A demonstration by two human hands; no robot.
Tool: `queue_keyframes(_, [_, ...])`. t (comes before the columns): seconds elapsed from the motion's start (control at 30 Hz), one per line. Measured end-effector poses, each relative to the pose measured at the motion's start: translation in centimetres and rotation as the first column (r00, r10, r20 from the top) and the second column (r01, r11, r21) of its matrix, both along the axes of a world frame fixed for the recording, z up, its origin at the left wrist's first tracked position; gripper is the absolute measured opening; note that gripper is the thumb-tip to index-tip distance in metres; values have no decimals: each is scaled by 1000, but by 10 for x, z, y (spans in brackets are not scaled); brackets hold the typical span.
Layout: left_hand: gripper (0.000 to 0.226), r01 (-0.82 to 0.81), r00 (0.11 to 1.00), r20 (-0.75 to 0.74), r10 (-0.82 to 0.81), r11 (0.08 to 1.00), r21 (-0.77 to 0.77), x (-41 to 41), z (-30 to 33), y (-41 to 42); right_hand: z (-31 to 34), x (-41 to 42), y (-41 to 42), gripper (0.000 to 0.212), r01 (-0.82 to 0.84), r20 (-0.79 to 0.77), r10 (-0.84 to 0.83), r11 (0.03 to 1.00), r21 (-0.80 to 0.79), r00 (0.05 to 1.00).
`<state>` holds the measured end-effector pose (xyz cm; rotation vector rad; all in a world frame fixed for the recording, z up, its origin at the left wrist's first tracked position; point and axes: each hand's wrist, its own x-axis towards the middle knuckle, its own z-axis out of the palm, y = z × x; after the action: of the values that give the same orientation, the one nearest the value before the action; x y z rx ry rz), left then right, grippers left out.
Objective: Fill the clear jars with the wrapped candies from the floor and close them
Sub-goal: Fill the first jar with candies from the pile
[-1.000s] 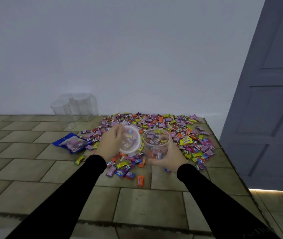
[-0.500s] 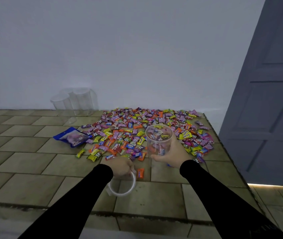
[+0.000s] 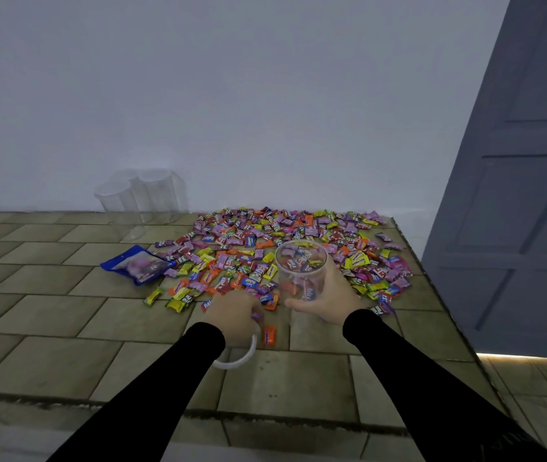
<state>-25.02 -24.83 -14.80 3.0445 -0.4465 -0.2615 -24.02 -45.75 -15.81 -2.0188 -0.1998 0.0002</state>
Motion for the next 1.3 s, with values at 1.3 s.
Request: queue_keyframes(1.3, [47,-77,995,-64,72,993,-85,63,-42,-21,-18,57,-31,45,-145,34,359,460,-876,933])
